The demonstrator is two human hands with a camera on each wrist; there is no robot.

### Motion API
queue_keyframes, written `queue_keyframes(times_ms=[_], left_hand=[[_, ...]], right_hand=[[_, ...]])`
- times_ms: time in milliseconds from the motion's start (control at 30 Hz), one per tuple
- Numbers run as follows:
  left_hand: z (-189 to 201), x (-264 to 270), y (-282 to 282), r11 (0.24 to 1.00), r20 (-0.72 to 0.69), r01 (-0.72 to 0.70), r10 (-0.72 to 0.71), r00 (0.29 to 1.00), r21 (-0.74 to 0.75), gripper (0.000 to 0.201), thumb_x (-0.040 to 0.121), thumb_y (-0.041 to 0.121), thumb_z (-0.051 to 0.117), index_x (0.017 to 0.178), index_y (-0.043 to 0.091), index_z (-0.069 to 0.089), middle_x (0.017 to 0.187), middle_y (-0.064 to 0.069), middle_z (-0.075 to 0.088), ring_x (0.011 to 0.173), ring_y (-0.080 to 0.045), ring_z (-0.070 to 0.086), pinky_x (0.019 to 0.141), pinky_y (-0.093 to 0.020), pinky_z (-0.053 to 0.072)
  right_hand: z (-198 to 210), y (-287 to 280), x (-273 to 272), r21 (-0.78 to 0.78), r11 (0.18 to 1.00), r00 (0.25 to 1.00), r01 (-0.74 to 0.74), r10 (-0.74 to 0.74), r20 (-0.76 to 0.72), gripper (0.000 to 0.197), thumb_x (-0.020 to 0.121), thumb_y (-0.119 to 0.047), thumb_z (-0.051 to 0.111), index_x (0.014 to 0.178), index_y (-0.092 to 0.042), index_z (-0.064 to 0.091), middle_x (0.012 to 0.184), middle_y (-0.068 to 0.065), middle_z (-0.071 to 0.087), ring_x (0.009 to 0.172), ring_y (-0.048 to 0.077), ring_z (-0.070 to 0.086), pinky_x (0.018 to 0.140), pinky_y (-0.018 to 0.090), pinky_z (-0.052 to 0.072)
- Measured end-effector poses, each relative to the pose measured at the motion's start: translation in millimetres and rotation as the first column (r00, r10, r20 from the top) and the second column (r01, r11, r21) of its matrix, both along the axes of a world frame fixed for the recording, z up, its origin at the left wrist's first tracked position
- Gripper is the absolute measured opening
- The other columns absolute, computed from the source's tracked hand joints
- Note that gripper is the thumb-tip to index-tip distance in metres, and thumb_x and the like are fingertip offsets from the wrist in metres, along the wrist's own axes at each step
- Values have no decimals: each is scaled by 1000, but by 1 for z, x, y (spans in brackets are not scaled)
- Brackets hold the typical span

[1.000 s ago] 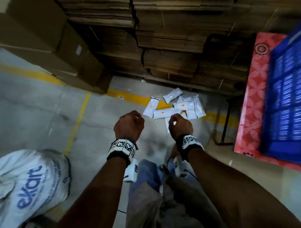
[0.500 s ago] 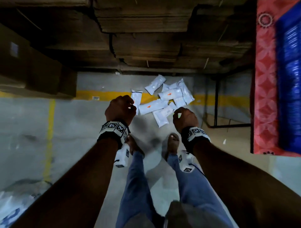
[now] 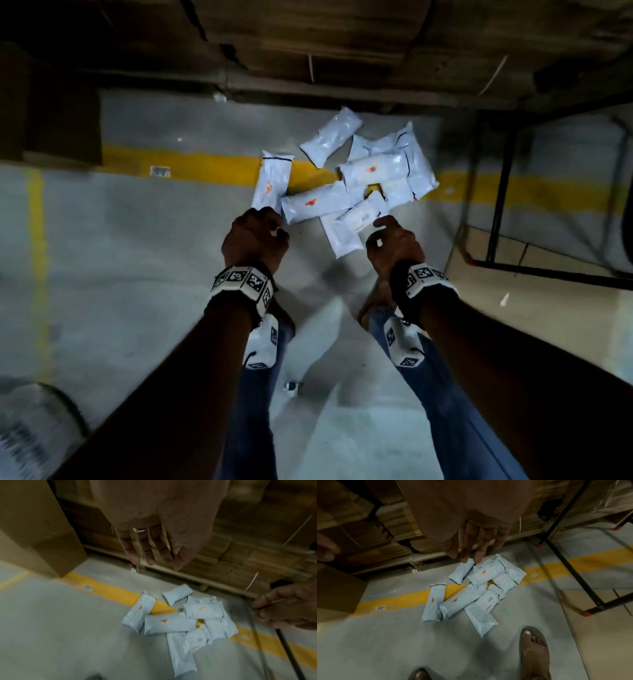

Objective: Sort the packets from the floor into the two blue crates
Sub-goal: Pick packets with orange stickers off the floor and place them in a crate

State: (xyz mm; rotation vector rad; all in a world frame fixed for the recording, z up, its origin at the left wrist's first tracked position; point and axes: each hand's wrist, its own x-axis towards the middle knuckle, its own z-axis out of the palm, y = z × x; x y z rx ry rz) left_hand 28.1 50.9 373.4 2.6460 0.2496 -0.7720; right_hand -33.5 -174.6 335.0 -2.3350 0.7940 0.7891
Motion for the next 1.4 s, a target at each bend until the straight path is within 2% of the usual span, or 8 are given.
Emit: queue_keyframes(times_ms=[267, 467, 633, 933, 1100, 1233, 1333, 1400], left_hand=[[-163, -25, -9, 999, -129, 37, -41, 991, -30, 15, 83, 32, 67, 98, 31, 65, 112, 3, 61, 108, -23, 59, 85, -39, 52], [-220, -62, 16, 996, -196, 92, -91, 976, -4, 17, 85, 39, 65, 101, 34, 65, 111, 7, 60, 107, -20, 59, 85, -34, 51], [-241, -56, 33, 997, -264, 66, -57, 963, 25, 16, 85, 38, 67, 101, 37, 66, 113, 9, 61, 108, -19, 60, 84, -34, 51], [-303, -12, 15, 998, -232, 53, -55, 971, -13, 35, 84, 34, 71, 118, 31, 61, 120, 7, 58, 108, -21, 59, 80, -34, 47], [-361, 1, -4, 986, -213, 167, -163, 963, 1, 85, 80, 31, 76, 151, 27, 30, 150, -4, 34, 133, -32, 38, 96, -47, 45], [-402, 11, -10, 971, -164, 238, -230, 959, 33, 111, 79, 33, 79, 158, 26, 2, 165, -1, 6, 150, -28, 11, 111, -49, 32], [-425, 15, -9, 946, -77, 302, -295, 953, 117, 116, 73, 43, 81, 158, 23, 5, 164, -2, 14, 150, -29, 13, 111, -52, 31], [-435, 16, -9, 937, -46, 313, -309, 950, 159, 115, 70, 51, 80, 158, 23, 12, 159, -4, 28, 146, -31, 23, 110, -52, 30]], right_hand=[[-156, -33, 7, -69, 983, 985, -168, 164, -54, 31, 88, -27, 62, 119, -26, 57, 123, -5, 63, 116, 24, 57, 98, 39, 47], [-232, -47, 7, -46, 963, 955, -264, 255, -152, 37, 89, -26, 62, 125, -24, 55, 130, 1, 57, 123, 27, 52, 101, 42, 45], [-262, -48, 20, -20, 961, 940, -276, 266, -212, 44, 87, -29, 64, 128, -22, 52, 132, 6, 54, 127, 28, 47, 105, 43, 42], [-305, -57, 71, -169, 939, 955, -298, 291, -64, 53, 85, -21, 64, 133, -21, 42, 131, 7, 43, 125, 30, 38, 102, 42, 40], [-340, -74, 91, -282, 934, 953, -218, 267, 147, 67, 90, -29, 58, 149, -22, 28, 154, 2, 27, 140, 25, 25, 105, 44, 41], [-365, -91, 108, -328, 914, 944, -240, 299, 142, 94, 86, -34, 63, 157, -25, 3, 164, -1, 2, 149, 29, 9, 113, 53, 30], [-379, -101, 117, -416, 846, 913, -334, 399, 79, 102, 80, -40, 69, 157, -26, 3, 164, 0, 5, 144, 36, 18, 111, 57, 28], [-386, -105, 120, -479, 805, 895, -350, 439, 83, 103, 74, -45, 71, 156, -24, 12, 159, 7, 21, 133, 38, 32, 105, 54, 31]])
